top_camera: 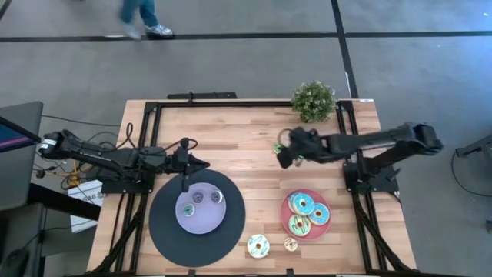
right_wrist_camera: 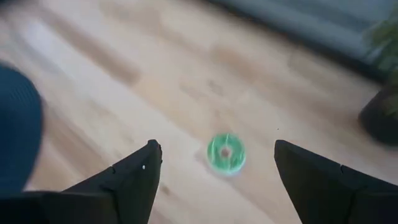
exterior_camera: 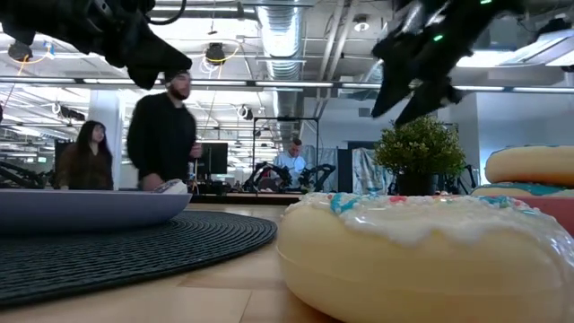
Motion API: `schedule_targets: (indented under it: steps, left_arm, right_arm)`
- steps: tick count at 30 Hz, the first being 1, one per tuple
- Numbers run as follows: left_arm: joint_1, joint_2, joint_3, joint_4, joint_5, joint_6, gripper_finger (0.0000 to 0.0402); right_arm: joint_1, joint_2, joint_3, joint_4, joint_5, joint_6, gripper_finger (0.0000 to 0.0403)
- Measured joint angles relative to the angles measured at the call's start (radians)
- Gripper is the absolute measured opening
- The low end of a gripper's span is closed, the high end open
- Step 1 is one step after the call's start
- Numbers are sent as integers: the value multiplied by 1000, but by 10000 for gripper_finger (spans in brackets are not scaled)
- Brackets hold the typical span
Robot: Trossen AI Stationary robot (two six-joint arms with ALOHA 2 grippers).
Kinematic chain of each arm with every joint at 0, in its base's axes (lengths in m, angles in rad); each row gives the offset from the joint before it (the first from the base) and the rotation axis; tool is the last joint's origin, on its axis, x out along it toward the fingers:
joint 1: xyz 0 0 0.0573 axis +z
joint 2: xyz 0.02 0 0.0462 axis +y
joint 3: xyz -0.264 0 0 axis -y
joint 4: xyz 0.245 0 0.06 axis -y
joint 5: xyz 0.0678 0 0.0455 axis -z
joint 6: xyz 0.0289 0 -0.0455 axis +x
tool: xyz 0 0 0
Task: Pick & Place donuts
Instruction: Put the small green donut on the purple plate
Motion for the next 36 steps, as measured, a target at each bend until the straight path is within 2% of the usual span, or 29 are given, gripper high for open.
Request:
schedule_targets:
  steps: [4,9,20,28,36]
  left_arm:
    - [0,-1,0,-11,0,-22,4]
    - [0,-1,0,-9,0,-21,4]
    - [0,-1,0,-8,2,-18,4]
    - [0,-1,0,-8,3,-17,4]
    - [0,-1,0,-8,3,-17,4]
  right_arm:
    - [-71,145,74,-35,-161,3,302]
    - [-141,263,78,-39,-261,11,302]
    - [-246,441,78,57,-342,-20,302]
    - [-267,501,78,116,-348,-34,301]
    - [-267,491,78,126,-347,-33,250]
